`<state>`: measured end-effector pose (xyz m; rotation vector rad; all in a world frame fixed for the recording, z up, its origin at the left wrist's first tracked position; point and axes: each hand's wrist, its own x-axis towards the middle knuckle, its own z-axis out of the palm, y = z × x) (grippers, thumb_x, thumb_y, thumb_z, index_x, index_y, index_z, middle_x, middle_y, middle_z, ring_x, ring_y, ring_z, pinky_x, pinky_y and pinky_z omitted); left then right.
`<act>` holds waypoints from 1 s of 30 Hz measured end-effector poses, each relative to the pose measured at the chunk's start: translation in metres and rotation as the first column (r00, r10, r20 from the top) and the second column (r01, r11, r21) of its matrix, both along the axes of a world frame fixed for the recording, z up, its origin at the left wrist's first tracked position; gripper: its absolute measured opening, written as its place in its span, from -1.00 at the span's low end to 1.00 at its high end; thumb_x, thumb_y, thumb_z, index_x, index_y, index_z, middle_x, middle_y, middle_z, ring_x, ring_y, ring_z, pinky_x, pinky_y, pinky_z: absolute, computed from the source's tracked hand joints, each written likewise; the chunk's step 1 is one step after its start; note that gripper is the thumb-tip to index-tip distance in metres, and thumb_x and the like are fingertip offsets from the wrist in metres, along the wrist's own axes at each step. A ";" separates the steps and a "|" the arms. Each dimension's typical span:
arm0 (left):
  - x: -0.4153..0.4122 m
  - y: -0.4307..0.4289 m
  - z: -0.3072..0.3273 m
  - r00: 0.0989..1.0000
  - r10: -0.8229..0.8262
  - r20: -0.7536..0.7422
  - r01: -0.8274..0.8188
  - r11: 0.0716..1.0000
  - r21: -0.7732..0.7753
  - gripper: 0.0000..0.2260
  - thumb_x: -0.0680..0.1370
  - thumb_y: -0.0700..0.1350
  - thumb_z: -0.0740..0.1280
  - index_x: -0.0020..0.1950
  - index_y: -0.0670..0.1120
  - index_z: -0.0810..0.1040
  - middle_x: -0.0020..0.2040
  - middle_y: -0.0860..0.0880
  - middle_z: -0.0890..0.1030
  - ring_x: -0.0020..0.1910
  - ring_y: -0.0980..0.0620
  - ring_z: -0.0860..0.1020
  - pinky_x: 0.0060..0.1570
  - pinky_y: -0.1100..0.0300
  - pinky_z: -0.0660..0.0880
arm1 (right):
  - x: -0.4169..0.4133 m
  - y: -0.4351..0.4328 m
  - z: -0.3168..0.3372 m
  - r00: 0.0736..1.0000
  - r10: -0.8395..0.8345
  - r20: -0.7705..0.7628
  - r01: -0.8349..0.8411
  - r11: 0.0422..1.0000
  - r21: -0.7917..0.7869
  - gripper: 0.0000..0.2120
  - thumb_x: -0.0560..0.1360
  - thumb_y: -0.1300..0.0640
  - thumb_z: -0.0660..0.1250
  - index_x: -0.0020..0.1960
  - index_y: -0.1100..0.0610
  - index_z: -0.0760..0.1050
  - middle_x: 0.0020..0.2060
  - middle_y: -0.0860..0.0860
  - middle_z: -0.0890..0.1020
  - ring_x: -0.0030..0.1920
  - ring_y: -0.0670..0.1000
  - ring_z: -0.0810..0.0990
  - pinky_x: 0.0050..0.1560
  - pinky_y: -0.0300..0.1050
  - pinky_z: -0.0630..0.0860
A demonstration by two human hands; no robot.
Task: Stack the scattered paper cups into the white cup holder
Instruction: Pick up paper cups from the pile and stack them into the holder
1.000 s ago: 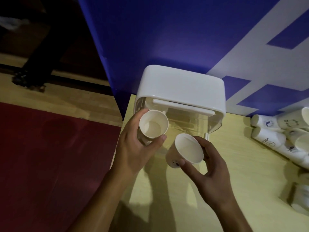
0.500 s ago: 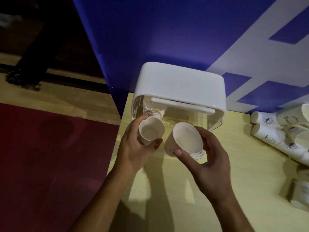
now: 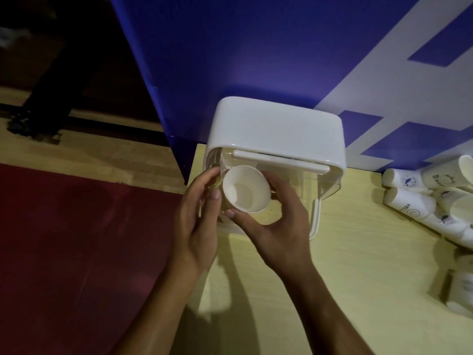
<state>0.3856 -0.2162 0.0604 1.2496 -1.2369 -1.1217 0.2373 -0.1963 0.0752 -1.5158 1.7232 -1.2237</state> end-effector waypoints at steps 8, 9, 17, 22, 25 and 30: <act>-0.001 -0.006 -0.013 0.998 -0.053 0.032 0.050 0.995 0.086 -0.72 0.71 -0.03 0.17 0.36 0.17 0.56 0.26 0.28 0.62 0.25 0.25 0.58 -0.03 0.36 0.57 | 0.003 -0.004 -0.025 0.994 0.091 -0.057 -0.089 0.995 0.046 -0.28 0.34 -0.22 0.62 0.39 0.03 0.49 0.24 -0.20 0.61 0.25 -0.22 0.55 0.22 -0.36 0.43; 0.000 -0.006 -0.016 0.998 -0.058 0.036 0.054 0.993 0.107 -0.73 0.73 -0.06 0.18 0.35 0.19 0.56 0.24 0.33 0.61 0.24 0.26 0.58 -0.07 0.35 0.58 | 0.002 -0.004 -0.028 0.991 0.107 -0.078 -0.103 0.993 0.058 -0.26 0.36 -0.24 0.60 0.42 0.04 0.48 0.27 -0.20 0.59 0.27 -0.24 0.53 0.25 -0.37 0.41; 0.003 -0.008 -0.037 0.976 -0.077 0.202 0.046 0.987 0.157 -0.69 0.75 -0.09 0.18 0.44 0.14 0.55 0.33 0.21 0.60 0.33 0.25 0.53 0.29 0.22 0.51 | -0.001 -0.005 -0.046 0.980 0.116 -0.161 -0.095 0.987 0.133 -0.24 0.46 -0.33 0.47 0.48 0.09 0.46 0.33 -0.06 0.60 0.35 -0.11 0.53 0.35 -0.15 0.47; 0.002 -0.007 -0.038 0.981 -0.085 0.172 0.054 0.983 0.178 -0.68 0.74 -0.05 0.18 0.46 0.20 0.51 0.34 0.19 0.61 0.29 0.24 0.57 0.19 0.32 0.54 | -0.002 -0.006 -0.049 0.975 0.124 -0.187 -0.089 0.979 0.184 -0.20 0.46 -0.37 0.44 0.55 0.05 0.39 0.41 -0.07 0.55 0.41 -0.11 0.48 0.38 -0.08 0.48; -0.001 -0.004 -0.037 0.988 -0.067 0.138 0.046 0.987 0.153 -0.68 0.74 -0.08 0.19 0.47 0.14 0.52 0.34 0.17 0.61 0.29 0.22 0.58 0.18 0.36 0.53 | -0.003 -0.006 -0.049 0.972 0.128 -0.195 -0.090 0.977 0.192 -0.17 0.46 -0.36 0.45 0.58 0.04 0.35 0.41 -0.06 0.55 0.40 -0.10 0.50 0.37 -0.13 0.48; 0.001 0.007 -0.027 0.969 0.015 0.247 -0.049 0.990 0.134 -0.64 0.71 0.12 0.21 0.48 0.09 0.52 0.35 0.16 0.59 0.31 0.30 0.53 0.24 0.28 0.52 | -0.019 0.011 -0.041 0.979 0.111 -0.169 -0.067 0.966 0.248 -0.12 0.45 -0.42 0.40 0.62 -0.03 0.25 0.45 -0.16 0.47 0.40 -0.26 0.36 0.34 -0.42 0.28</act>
